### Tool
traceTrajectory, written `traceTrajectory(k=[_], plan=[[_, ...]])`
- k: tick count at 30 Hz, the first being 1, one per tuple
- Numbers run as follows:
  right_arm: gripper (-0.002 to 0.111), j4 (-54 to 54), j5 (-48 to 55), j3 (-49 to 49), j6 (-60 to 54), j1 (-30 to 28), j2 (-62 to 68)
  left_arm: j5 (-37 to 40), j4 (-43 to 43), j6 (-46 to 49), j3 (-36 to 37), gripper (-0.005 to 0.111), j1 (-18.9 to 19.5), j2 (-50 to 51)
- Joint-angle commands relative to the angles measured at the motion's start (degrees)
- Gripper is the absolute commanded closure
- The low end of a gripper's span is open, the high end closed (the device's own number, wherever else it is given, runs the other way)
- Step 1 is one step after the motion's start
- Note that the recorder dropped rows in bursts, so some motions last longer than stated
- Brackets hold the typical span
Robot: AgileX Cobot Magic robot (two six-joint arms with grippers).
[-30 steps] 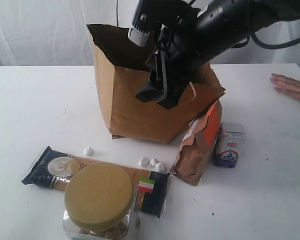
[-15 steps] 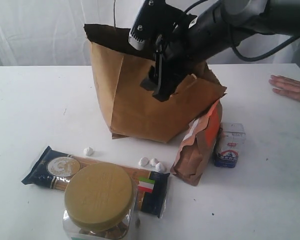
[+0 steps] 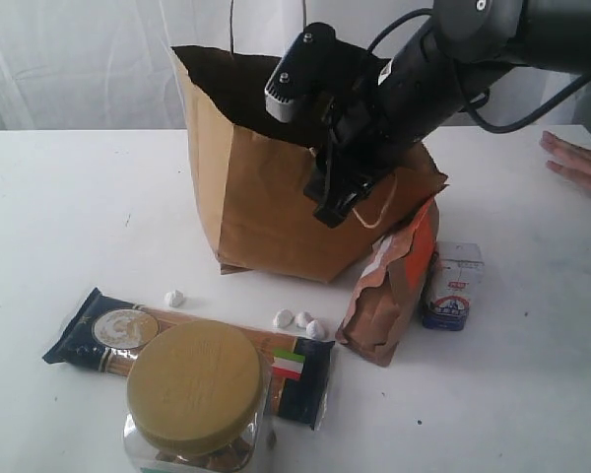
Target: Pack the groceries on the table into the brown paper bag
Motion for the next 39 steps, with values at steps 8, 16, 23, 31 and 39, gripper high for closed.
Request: traceTrajectory(k=[8, 16, 23, 31, 39], plan=[[0.108, 0.59, -7.79, -0.23, 0.38, 0.02, -1.99, 2.53, -0.46, 0.01, 0.29, 0.107, -0.26, -0.24], [0.108, 2.06, -14.71, -1.44, 0.38, 0.02, -3.09, 2.53, -0.46, 0.01, 0.29, 0.107, -0.26, -0.24], [0.108, 2.41, -19.00, -1.84, 0.38, 0.02, -3.09, 2.53, -0.46, 0.01, 0.29, 0.107, -0.26, -0.24], [0.108, 3.58, -17.54, -3.41, 0.47, 0.02, -3.09, 2.53, -0.46, 0.01, 0.29, 0.107, -0.26, -0.24], [0.108, 3.65, -6.02, -3.41, 0.47, 0.02, -2.88, 2.53, -0.46, 0.01, 0.29, 0.107, -0.26, -0.24]])
